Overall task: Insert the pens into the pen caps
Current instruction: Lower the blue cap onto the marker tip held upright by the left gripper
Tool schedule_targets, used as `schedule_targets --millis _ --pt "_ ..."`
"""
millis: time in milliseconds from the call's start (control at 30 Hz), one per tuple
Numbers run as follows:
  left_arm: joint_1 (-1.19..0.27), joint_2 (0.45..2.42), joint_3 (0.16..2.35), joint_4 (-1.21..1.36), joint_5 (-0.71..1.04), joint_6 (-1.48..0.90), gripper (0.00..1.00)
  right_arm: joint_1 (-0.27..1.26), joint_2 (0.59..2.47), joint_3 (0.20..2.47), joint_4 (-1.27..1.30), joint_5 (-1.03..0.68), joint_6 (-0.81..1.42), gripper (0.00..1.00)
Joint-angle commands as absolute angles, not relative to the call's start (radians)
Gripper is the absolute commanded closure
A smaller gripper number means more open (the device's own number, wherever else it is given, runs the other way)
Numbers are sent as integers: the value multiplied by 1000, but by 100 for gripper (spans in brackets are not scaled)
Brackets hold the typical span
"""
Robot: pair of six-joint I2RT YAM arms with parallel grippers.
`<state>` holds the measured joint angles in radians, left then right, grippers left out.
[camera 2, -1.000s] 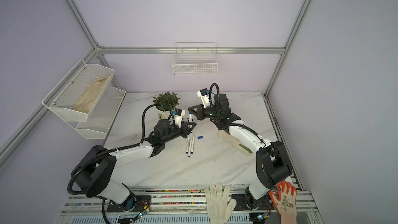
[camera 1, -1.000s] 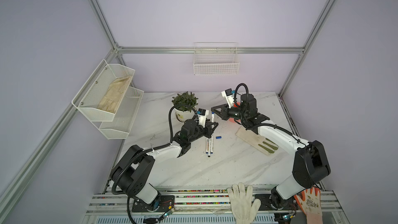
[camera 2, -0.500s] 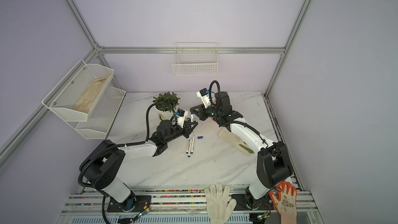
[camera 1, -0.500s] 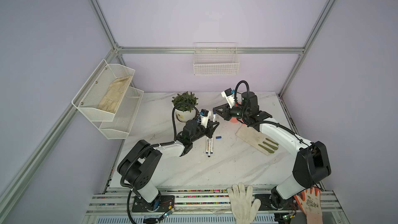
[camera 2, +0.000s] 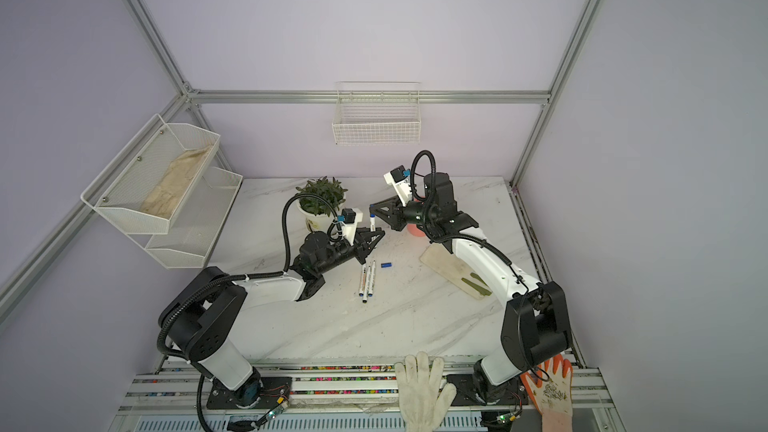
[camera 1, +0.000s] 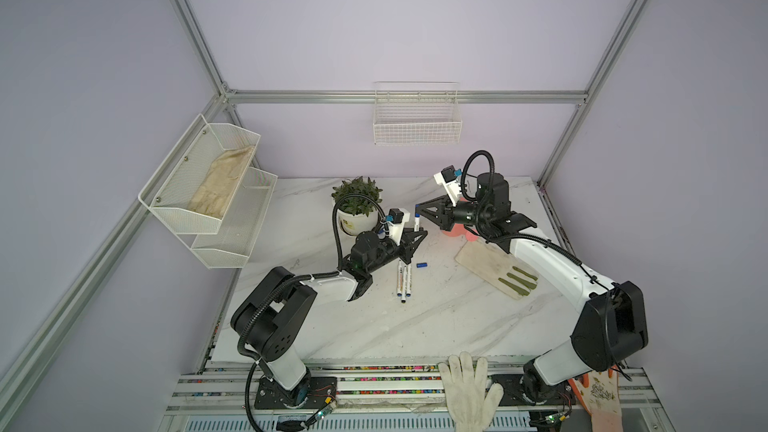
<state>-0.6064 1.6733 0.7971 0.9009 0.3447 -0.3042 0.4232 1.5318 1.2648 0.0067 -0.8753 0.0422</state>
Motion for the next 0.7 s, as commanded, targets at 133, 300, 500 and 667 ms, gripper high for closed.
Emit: schedule_targets --millis 133,300,500,667 --pt "-571 1589 942 1036 120 -151 100 457 1497 1180 -256 -1146 32 100" --pt "-575 1588 942 1021 100 -92 100 457 1494 1187 -274 -1137 22 100" --pt "-577 1589 948 1023 94 -64 100 464 1526 1222 -353 -1057 -34 100" --pt "-582 1597 950 1025 100 -63 100 474 1543 1254 -383 -950 -55 100"
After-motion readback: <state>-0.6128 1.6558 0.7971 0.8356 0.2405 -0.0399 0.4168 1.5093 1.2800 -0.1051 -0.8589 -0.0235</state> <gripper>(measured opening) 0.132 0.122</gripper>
